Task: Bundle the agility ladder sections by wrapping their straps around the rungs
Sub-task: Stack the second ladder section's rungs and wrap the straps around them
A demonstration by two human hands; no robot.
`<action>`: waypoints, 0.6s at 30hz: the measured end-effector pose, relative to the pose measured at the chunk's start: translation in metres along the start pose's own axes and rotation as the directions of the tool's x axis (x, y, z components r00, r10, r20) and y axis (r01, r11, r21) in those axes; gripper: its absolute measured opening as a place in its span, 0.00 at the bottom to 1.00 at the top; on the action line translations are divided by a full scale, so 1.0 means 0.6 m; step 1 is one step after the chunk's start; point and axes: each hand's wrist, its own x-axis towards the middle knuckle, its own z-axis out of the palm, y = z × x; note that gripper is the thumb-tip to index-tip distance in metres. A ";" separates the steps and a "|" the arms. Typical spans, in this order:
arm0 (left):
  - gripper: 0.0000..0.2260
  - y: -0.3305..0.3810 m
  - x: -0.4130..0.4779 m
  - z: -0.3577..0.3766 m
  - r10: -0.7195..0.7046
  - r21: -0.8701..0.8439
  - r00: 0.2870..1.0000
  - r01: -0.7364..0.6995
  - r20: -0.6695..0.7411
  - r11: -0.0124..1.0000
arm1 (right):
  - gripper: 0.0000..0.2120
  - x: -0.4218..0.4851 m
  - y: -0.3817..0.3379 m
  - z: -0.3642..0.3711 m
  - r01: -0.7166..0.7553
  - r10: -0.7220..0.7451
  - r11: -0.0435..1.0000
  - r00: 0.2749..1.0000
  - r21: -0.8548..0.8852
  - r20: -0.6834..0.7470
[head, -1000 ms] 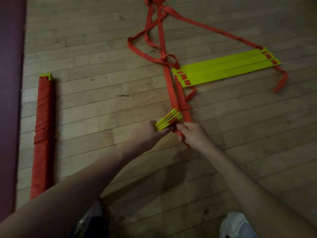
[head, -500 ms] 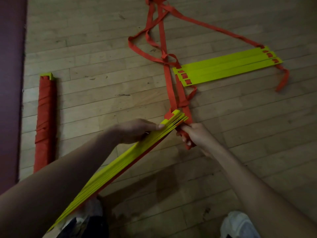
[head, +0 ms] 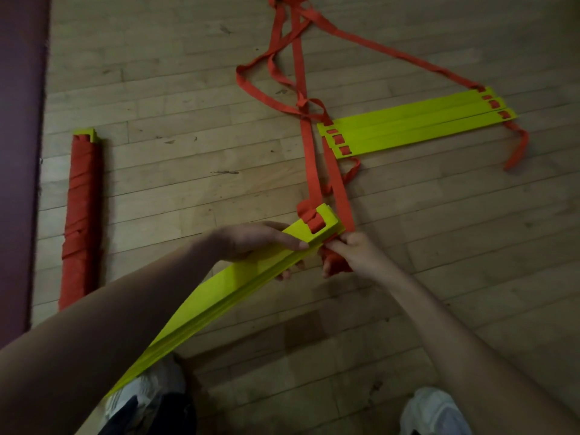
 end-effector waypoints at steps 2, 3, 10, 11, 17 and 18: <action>0.16 -0.001 -0.001 0.000 0.029 -0.009 0.998 -0.029 -0.053 1.000 | 0.08 0.001 0.003 -0.002 0.022 -0.022 0.999 1.000 0.025 0.016; 0.18 -0.004 0.001 0.000 0.038 -0.016 0.995 -0.040 -0.089 0.999 | 0.08 0.001 0.004 -0.003 0.024 -0.024 1.000 0.999 0.019 0.022; 0.15 -0.009 0.026 0.021 0.184 0.208 0.920 -0.115 -0.347 0.971 | 0.11 -0.002 0.003 -0.003 -0.021 0.018 0.984 1.000 0.177 0.021; 0.16 -0.009 0.028 0.026 0.220 0.293 0.899 -0.109 -0.379 0.950 | 0.11 -0.003 0.001 -0.002 -0.015 0.015 0.980 1.000 0.198 0.001; 0.19 -0.015 0.025 0.066 0.525 0.816 0.701 0.143 -0.483 0.559 | 0.22 -0.011 -0.030 0.025 0.042 -0.029 0.998 0.972 0.049 -0.231; 0.20 -0.020 0.028 0.073 0.552 0.825 0.669 0.168 -0.498 0.540 | 0.25 -0.010 -0.032 0.030 0.042 -0.049 0.999 0.957 -0.030 -0.286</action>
